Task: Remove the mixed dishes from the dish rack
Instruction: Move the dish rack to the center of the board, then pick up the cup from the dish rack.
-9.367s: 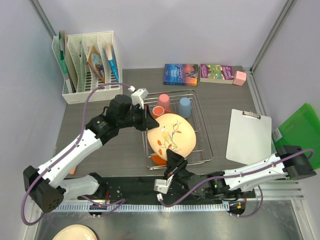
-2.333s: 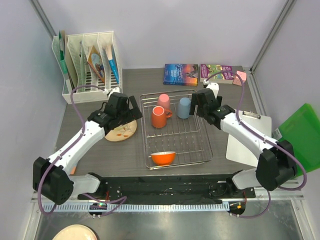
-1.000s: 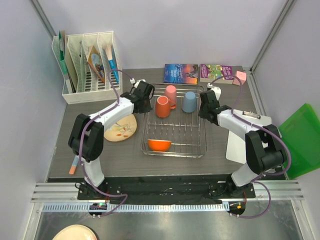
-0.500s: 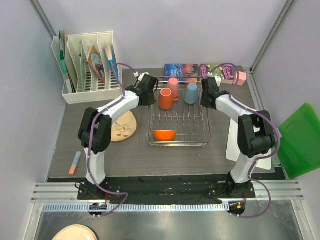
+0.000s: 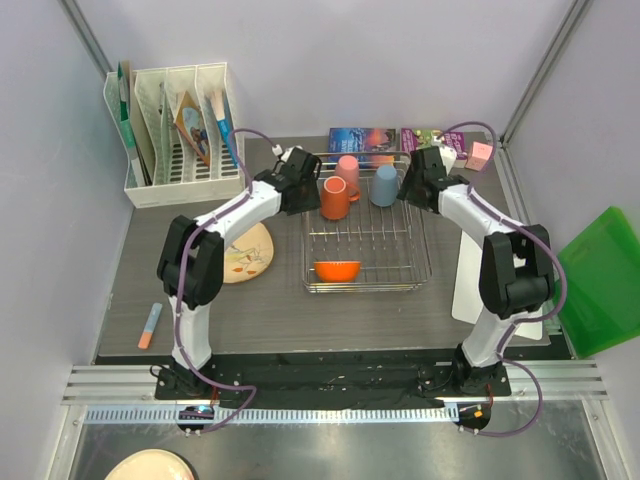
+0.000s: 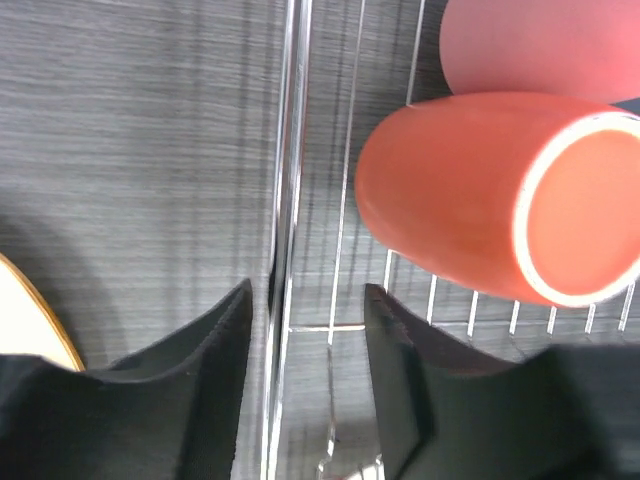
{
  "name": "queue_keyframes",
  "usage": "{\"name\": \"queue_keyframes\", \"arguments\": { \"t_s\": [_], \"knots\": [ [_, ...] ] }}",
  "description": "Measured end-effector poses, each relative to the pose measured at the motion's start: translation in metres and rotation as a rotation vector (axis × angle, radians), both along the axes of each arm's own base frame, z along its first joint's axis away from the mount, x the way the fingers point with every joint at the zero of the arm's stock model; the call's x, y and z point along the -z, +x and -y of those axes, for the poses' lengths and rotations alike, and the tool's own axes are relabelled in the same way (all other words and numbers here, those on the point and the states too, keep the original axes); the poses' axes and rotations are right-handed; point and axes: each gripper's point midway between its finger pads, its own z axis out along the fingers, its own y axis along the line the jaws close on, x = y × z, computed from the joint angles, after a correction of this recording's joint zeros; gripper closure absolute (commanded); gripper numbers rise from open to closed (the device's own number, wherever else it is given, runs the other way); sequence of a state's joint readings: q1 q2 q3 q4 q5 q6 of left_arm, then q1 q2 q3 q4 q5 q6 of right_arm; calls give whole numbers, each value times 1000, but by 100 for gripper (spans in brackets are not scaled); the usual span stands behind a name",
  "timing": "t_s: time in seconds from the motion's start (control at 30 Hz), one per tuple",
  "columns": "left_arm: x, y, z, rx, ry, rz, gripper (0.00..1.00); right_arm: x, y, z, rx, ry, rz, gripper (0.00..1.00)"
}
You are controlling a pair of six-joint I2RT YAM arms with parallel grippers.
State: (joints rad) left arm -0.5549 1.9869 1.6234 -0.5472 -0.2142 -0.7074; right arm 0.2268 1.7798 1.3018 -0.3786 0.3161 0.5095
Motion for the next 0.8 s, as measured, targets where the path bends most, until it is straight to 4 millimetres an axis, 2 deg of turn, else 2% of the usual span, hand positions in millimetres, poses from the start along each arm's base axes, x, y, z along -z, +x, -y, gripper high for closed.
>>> {"name": "queue_keyframes", "arguments": {
  "t_s": [0.03,0.07,0.27,0.43,0.5,0.53,0.7,0.8],
  "knots": [
    [-1,0,0,0,-1,2,44,-5,0,0,1,4,10,32],
    [-4,-1,0,-1,-3,5,27,-12,-1,0,4,9,24,32],
    [-36,-3,-5,-19,-22,59,24,-57,-3,-1,9,42,121,29],
    [-66,-11,-18,-29,-9,112,23,-90,-6,-13,-25,71,190,20],
    [-73,-20,-26,-32,-6,122,19,-102,-4,-26,-60,79,215,16],
    [-74,-26,-30,-35,-5,123,0,-109,-4,-37,-94,77,227,14],
    [-66,-67,-53,-31,-2,93,0,-126,2,-92,-243,38,268,10],
    [-62,-98,-67,-17,-16,77,0,-117,11,-107,-285,7,256,7]
  ]
}}
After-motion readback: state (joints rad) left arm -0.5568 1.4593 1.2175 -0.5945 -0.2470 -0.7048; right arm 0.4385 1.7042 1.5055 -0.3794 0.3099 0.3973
